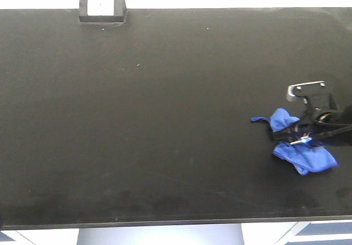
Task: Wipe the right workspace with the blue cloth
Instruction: 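Lower the held blue cloth onto the bench surface with the right gripper, then drag the cloth across the bench surface with the right gripper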
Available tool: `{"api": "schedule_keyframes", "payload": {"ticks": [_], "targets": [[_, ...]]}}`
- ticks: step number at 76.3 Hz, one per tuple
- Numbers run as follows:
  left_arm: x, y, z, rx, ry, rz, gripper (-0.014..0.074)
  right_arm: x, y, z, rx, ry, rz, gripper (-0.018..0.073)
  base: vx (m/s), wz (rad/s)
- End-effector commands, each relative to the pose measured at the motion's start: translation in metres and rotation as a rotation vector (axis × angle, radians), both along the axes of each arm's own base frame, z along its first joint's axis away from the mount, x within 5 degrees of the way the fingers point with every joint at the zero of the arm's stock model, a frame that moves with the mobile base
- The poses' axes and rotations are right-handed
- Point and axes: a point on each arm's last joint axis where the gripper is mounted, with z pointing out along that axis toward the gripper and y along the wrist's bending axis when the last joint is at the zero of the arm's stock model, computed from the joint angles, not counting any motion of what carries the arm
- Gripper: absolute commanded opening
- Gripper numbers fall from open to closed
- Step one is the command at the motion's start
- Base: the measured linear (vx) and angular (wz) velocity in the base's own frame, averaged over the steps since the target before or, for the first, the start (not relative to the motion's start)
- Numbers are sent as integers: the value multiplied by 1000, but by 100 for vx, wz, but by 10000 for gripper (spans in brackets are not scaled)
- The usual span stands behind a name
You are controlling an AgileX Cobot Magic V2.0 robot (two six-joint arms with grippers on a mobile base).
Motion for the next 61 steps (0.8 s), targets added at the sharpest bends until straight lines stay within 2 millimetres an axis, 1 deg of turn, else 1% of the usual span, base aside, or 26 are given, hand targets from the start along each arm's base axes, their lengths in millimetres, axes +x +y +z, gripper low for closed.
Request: {"api": "schedule_keyframes", "payload": {"ticks": [1,3,9,13,20,24,29,33,37,38,39,47,50,51,52,53,56,60,61], "targets": [[-1,1,17,-14,-125,9,-6,6,20,7,2,-70,68,0,0,0],[-1,1,17,-14,-125,9,-6,6,27,6,2,-74,95,0,0,0],[-1,1,17,-14,-125,9,-6,1,59,8,8,-106,207,0,0,0],[-1,1,17,-14,-125,9,-6,-6,83,9,16,-125,290,0,0,0],[-1,1,17,-14,-125,9,-6,-18,114,10,29,-151,402,0,0,0],[-1,1,17,-14,-125,9,-6,-22,123,11,34,-161,438,0,0,0],[-1,1,17,-14,-125,9,-6,-23,124,11,35,-163,442,0,0,0],[-1,1,17,-14,-125,9,-6,-19,118,10,30,-161,420,0,0,0],[-1,1,17,-14,-125,9,-6,-13,106,8,24,-154,374,0,0,0],[-1,1,17,-14,-125,9,-6,-9,100,7,19,-151,350,0,0,0],[-1,1,17,-14,-125,9,-6,-8,97,6,16,-150,344,0,0,0],[-1,1,17,-14,-125,9,-6,8,54,0,-21,-137,219,0,0,0],[-1,1,17,-14,-125,9,-6,13,33,-2,-37,-133,158,0,0,0],[-1,1,17,-14,-125,9,-6,14,30,-2,-39,-134,148,0,0,0],[-1,1,17,-14,-125,9,-6,16,20,-3,-45,-131,115,0,0,0],[-1,1,17,-14,-125,9,-6,16,16,-3,-47,-131,105,0,0,0],[-1,1,17,-14,-125,9,-6,18,-4,-5,-52,-127,34,0,0,0],[-1,1,17,-14,-125,9,-6,19,-25,-7,-47,-124,-53,0,0,0],[-1,1,17,-14,-125,9,-6,19,-28,-7,-45,-126,-66,0,0,0]]}}
